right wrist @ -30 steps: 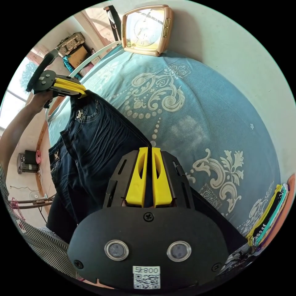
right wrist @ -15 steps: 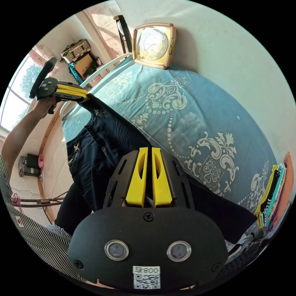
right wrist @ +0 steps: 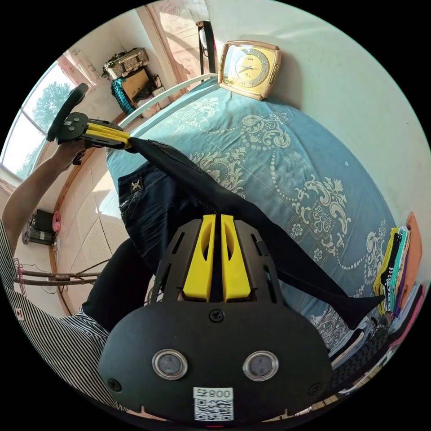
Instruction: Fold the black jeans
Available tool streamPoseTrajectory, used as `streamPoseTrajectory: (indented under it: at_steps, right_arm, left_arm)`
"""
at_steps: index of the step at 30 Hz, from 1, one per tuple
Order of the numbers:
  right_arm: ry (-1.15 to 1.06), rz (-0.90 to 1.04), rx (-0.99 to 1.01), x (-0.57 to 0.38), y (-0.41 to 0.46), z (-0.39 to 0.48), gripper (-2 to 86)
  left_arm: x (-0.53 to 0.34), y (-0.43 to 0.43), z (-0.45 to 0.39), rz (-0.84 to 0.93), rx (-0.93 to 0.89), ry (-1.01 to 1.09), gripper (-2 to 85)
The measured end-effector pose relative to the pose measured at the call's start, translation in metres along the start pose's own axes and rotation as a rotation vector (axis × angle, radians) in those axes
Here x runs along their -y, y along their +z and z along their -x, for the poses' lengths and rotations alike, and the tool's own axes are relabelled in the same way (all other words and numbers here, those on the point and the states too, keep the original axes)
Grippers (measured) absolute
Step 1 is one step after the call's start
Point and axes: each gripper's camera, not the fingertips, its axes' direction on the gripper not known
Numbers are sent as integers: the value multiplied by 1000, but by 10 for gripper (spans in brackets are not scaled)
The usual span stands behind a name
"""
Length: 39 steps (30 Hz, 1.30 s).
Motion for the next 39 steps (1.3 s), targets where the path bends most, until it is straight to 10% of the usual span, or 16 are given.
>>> streamPoseTrajectory:
  at_steps: [39]
  right_arm:
    - [-230,244,84,-151,162,135,19]
  left_arm:
    - [-172,214,6,167,-83,101,12]
